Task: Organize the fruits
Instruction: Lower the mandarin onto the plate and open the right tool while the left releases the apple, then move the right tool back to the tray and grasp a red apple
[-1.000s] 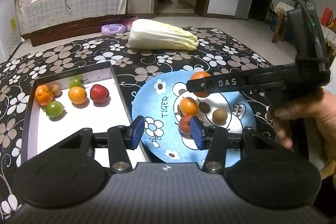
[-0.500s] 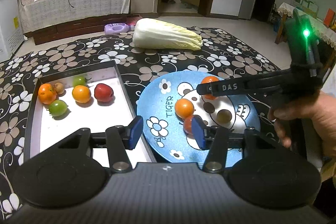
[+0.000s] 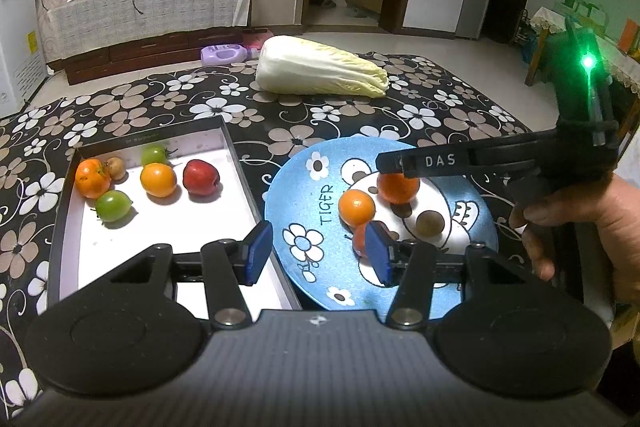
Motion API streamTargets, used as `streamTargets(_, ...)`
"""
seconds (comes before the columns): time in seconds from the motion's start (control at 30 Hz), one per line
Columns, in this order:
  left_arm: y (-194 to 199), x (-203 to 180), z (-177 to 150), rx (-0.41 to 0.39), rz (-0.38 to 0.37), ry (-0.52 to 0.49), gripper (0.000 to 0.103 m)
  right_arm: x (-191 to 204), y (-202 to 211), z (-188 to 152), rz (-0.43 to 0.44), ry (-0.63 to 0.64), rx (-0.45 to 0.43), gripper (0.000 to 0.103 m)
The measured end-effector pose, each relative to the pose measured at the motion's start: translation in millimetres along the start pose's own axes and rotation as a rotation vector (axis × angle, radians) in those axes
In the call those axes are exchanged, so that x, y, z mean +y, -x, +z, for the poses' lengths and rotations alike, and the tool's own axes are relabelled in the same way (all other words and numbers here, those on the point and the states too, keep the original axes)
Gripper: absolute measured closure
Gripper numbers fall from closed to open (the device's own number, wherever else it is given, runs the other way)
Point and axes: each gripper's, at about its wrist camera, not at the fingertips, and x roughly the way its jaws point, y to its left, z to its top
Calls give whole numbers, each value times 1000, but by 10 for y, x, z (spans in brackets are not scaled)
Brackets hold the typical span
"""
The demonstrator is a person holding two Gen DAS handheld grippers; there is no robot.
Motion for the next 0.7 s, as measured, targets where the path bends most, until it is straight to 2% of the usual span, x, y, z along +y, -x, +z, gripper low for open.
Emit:
streamTargets(0.23, -3, 62, 15, -7, 28, 18, 46, 51, 66, 38, 12, 3, -44, 50)
streamTargets(0.7, -41, 438, 54, -8, 148, 78, 46, 558, 61, 96, 153, 112, -108, 50)
